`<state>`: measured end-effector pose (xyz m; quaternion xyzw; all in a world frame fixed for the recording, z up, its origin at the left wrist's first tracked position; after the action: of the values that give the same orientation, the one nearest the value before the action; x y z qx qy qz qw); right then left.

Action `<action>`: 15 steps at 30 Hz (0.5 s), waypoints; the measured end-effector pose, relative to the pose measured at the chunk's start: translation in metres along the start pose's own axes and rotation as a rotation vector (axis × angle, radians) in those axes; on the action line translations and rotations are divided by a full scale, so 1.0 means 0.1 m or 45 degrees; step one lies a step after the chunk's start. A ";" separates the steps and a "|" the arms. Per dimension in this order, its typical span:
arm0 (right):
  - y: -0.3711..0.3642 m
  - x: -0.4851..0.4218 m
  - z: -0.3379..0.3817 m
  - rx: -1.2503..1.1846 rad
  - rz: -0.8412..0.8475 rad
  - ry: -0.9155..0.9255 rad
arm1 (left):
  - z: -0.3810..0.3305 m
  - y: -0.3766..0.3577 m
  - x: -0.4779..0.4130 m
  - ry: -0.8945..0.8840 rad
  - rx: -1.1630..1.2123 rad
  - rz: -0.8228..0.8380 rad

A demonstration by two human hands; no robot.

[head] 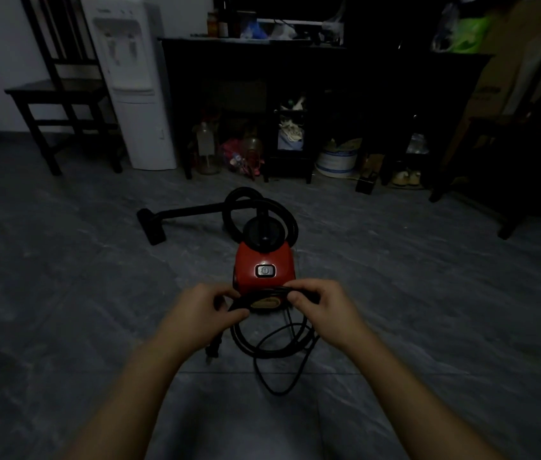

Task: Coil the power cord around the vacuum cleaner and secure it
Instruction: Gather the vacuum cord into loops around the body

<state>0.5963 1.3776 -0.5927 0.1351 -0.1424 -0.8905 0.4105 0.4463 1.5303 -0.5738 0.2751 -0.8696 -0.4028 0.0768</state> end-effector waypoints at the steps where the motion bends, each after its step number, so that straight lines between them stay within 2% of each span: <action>1: -0.01 0.01 0.00 0.026 0.020 -0.001 | -0.05 -0.01 0.00 -0.024 -0.004 -0.010; 8: -0.10 0.06 0.08 0.157 0.109 0.041 | -0.27 -0.15 0.02 -0.148 0.001 0.070; 15: 0.01 0.07 0.04 0.042 -0.007 0.025 | -0.29 -0.15 -0.01 -0.136 0.136 -0.004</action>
<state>0.5915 1.3721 -0.5889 0.1509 -0.1526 -0.8878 0.4071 0.4635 1.5043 -0.5653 0.2582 -0.8923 -0.3701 0.0147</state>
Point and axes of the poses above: each hand's wrist, its own x-axis away from the middle knuckle, its own y-axis out of the back of the hand, z = x × y, the point moved 7 cm from there along -x, towards the middle knuckle, and after that the axes turned 1 degree about x, right-handed, at the moved point
